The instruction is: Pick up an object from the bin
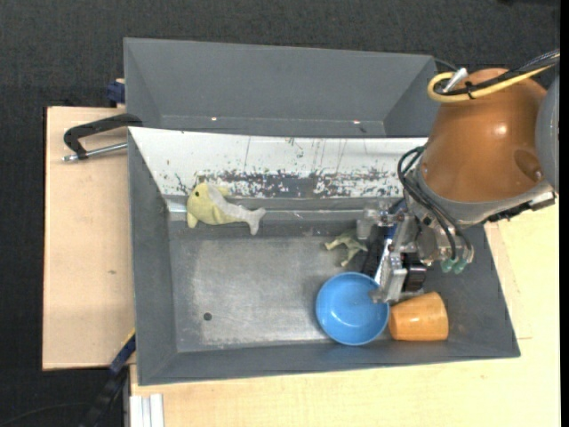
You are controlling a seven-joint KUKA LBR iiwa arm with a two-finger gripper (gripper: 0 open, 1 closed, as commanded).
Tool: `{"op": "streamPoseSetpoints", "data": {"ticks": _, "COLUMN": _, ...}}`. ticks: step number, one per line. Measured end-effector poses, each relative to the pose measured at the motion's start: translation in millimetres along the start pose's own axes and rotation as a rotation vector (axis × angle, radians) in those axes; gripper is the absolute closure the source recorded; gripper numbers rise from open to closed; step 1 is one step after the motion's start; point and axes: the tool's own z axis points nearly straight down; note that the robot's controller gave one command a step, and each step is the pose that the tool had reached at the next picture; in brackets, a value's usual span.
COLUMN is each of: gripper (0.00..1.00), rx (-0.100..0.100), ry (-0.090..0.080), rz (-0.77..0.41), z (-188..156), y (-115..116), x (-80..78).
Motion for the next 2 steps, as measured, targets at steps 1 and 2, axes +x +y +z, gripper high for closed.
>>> {"op": "streamPoseSetpoints", "data": {"ticks": 1, "gripper": 0.00, "rx": -0.001, "ry": 0.005, "rz": -0.213, "z": 71, "y": -14, "x": -38.3}}
{"op": "streamPoseSetpoints", "data": {"ticks": 2, "gripper": 0.00, "rx": -0.004, "ry": 0.013, "rz": -0.289, "z": 167, "y": -13, "x": -32.4}}
